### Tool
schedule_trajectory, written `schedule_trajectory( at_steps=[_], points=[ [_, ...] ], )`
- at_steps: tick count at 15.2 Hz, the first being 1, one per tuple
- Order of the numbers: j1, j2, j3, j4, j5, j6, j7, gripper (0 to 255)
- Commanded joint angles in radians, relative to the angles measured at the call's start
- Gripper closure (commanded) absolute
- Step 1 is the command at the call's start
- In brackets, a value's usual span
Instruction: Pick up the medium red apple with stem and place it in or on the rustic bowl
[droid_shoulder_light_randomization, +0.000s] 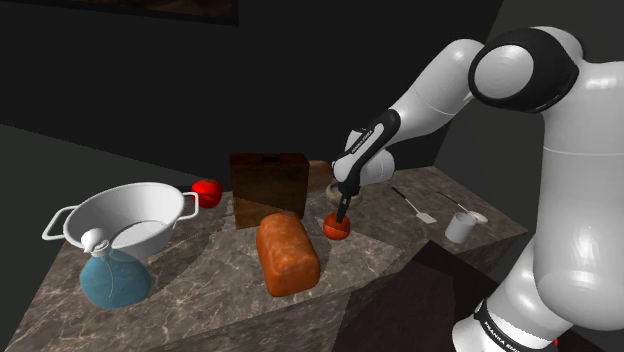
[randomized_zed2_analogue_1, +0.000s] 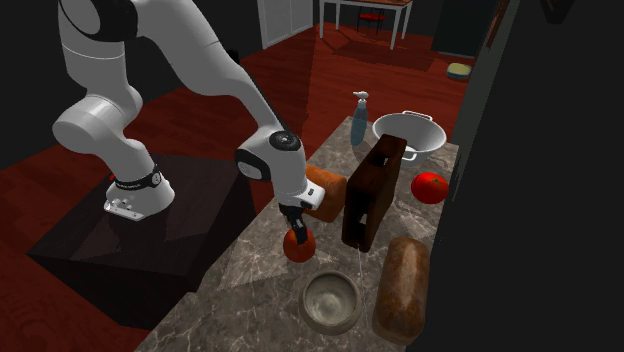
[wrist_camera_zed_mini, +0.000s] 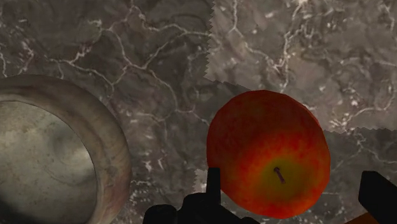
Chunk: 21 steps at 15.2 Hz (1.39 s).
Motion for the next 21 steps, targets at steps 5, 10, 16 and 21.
schedule_trajectory(
  at_steps=[5,10,16,21],
  points=[
    [0.000,0.001,0.000,0.001,0.000,0.001,0.000,255],
    [-0.001,0.002,0.001,0.001,0.001,0.001,-0.001,255],
    [0.008,-0.026,-0.010,-0.004,-0.012,-0.021,0.009,255],
    [0.025,-0.090,-0.034,-0.012,-0.045,-0.076,0.034,255]
  ],
)
